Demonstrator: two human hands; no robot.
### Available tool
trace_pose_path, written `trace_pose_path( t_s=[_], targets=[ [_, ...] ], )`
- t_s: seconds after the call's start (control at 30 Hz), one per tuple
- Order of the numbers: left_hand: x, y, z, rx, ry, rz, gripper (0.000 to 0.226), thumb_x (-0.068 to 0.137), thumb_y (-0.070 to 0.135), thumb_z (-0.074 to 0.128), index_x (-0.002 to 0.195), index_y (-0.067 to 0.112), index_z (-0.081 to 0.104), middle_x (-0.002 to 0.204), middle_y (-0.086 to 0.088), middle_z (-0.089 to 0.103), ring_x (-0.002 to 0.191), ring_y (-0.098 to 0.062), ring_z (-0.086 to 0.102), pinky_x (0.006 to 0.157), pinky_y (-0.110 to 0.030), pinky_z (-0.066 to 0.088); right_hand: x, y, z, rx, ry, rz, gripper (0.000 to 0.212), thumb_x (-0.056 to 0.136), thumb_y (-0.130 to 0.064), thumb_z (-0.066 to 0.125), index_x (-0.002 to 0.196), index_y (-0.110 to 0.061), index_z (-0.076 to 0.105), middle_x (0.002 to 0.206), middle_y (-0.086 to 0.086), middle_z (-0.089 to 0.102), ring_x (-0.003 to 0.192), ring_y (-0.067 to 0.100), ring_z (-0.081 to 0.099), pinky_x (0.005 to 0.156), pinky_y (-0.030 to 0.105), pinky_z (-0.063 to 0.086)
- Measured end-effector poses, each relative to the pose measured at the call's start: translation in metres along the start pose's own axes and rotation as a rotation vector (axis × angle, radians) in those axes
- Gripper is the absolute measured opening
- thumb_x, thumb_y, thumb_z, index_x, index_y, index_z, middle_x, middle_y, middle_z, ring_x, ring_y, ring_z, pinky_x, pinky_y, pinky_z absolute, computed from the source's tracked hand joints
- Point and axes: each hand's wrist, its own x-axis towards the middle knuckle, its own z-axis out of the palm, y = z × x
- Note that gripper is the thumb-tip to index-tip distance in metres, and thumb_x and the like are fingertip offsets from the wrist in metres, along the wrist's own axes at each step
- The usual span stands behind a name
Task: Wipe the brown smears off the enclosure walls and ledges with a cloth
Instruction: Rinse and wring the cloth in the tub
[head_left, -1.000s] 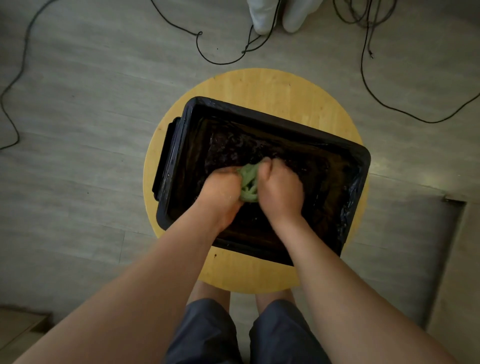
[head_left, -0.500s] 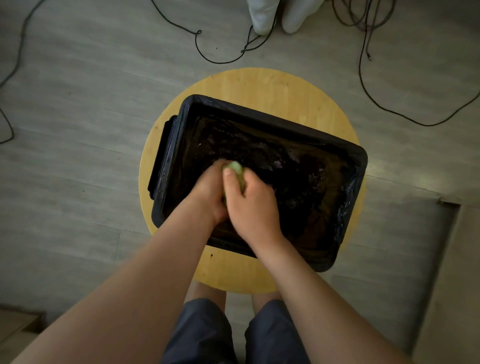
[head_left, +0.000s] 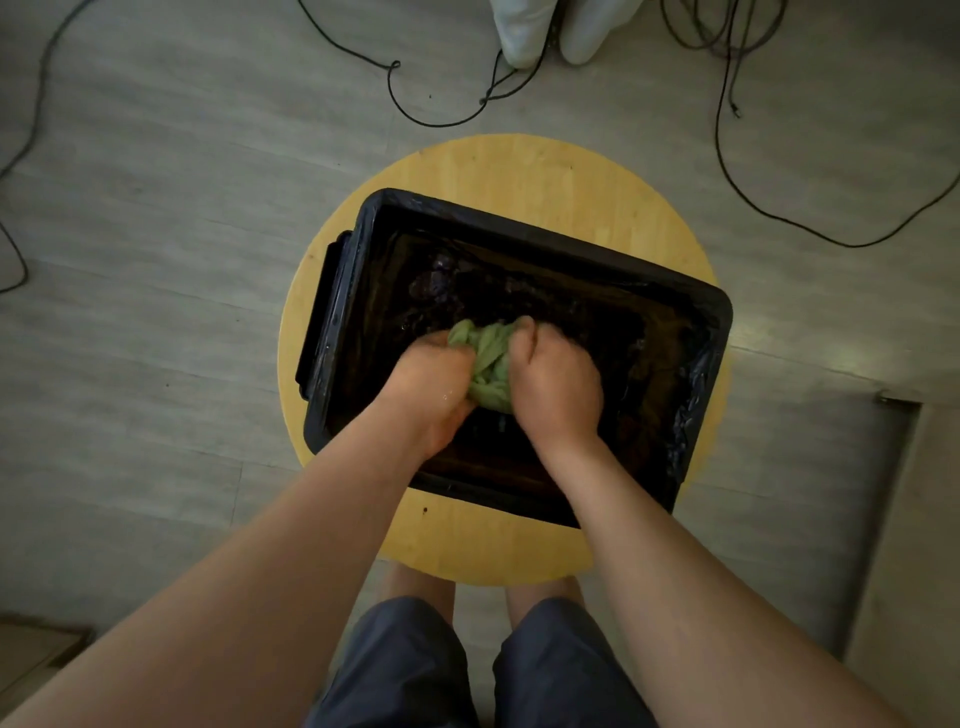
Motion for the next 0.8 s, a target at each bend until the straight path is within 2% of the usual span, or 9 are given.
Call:
trace_pose_path(
  t_s=[0.07, 0.13, 0.23, 0.33, 0.43, 0.5, 0.57, 0.7, 0.8],
  targets=[
    [0.005, 0.001, -0.003, -0.007, 0.033, 0.008, 0.023, 0.104, 0.014, 0.05, 0.122, 0.013, 0.064, 0.115, -0.013, 0.073, 0.097, -0.026, 0.074, 0.08, -0.04, 0.062, 0.0, 0.01, 0.003, 0.117, 0.064, 0.161, 0.043, 0.109, -0.044, 0.037, 0.106, -0.008, 0.061, 0.103, 0.013, 0.064, 0.089, 0.032, 0.064, 0.065, 0.034, 0.045],
    [0.01, 0.0, -0.006, -0.031, 0.1, -0.046, 0.03, 0.099, 0.038, 0.059, 0.123, 0.02, 0.059, 0.117, -0.011, 0.067, 0.097, -0.026, 0.067, 0.073, -0.039, 0.06, 0.003, 0.011, 0.004, 0.187, 0.062, 0.415, 0.048, 0.109, -0.045, 0.037, 0.134, -0.006, 0.048, 0.137, 0.02, 0.046, 0.119, 0.041, 0.052, 0.091, 0.042, 0.047],
    [0.016, -0.003, -0.007, -0.033, 0.14, -0.136, 0.049, 0.095, 0.049, 0.061, 0.136, 0.024, 0.049, 0.124, -0.008, 0.061, 0.104, -0.031, 0.062, 0.069, -0.042, 0.062, 0.007, 0.007, 0.004, 0.075, -0.178, 0.499, 0.054, 0.108, -0.038, 0.031, 0.152, -0.007, 0.033, 0.155, 0.025, 0.026, 0.141, 0.042, 0.032, 0.113, 0.05, 0.032],
    [0.013, -0.005, -0.002, -0.031, 0.07, -0.146, 0.042, 0.101, 0.043, 0.054, 0.138, 0.025, 0.055, 0.126, -0.008, 0.068, 0.109, -0.034, 0.067, 0.078, -0.052, 0.061, -0.001, -0.005, 0.004, 0.118, -0.394, 0.353, 0.039, 0.108, -0.029, 0.035, 0.139, -0.007, 0.046, 0.136, 0.024, 0.052, 0.121, 0.04, 0.055, 0.094, 0.041, 0.048],
    [0.012, -0.001, -0.001, -0.123, 0.018, -0.181, 0.041, 0.104, 0.045, 0.051, 0.121, 0.014, 0.071, 0.104, -0.01, 0.079, 0.092, -0.026, 0.077, 0.077, -0.039, 0.06, -0.023, -0.021, -0.006, 0.243, -0.461, 0.122, 0.024, 0.105, -0.038, 0.045, 0.107, -0.019, 0.061, 0.093, 0.004, 0.07, 0.083, 0.025, 0.069, 0.069, 0.042, 0.057],
    [0.011, 0.005, -0.003, -0.109, -0.005, -0.193, 0.04, 0.104, 0.041, 0.052, 0.095, 0.008, 0.072, 0.073, -0.007, 0.076, 0.062, -0.019, 0.075, 0.059, -0.027, 0.056, -0.04, -0.033, -0.021, 0.361, -0.424, 0.01, 0.03, 0.102, -0.039, 0.051, 0.083, -0.018, 0.058, 0.069, 0.001, 0.063, 0.06, 0.02, 0.062, 0.053, 0.042, 0.051],
    [0.01, 0.013, -0.006, -0.006, -0.001, -0.192, 0.034, 0.103, 0.03, 0.054, 0.079, 0.008, 0.066, 0.059, -0.007, 0.066, 0.048, -0.019, 0.066, 0.046, -0.021, 0.051, -0.051, -0.044, -0.033, 0.448, -0.362, -0.095, 0.04, 0.1, -0.036, 0.055, 0.068, -0.013, 0.05, 0.055, 0.003, 0.054, 0.05, 0.022, 0.053, 0.046, 0.041, 0.042],
    [0.014, 0.018, -0.006, 0.073, -0.052, -0.1, 0.024, 0.108, 0.014, 0.044, 0.12, 0.016, 0.065, 0.108, -0.009, 0.068, 0.093, -0.022, 0.068, 0.085, -0.029, 0.058, -0.049, -0.051, -0.034, 0.428, -0.235, -0.237, 0.048, 0.102, -0.032, 0.054, 0.056, -0.024, 0.045, 0.047, -0.006, 0.046, 0.045, 0.015, 0.05, 0.047, 0.024, 0.033],
    [0.004, 0.012, -0.003, 0.017, -0.091, -0.085, 0.026, 0.11, 0.019, 0.04, 0.093, 0.016, 0.059, 0.077, 0.001, 0.058, 0.064, -0.011, 0.059, 0.055, -0.023, 0.053, -0.036, -0.044, -0.021, 0.337, -0.105, -0.209, 0.049, 0.1, -0.033, 0.047, 0.052, -0.025, 0.041, 0.044, -0.007, 0.042, 0.04, 0.012, 0.046, 0.042, 0.022, 0.03]
  ],
)
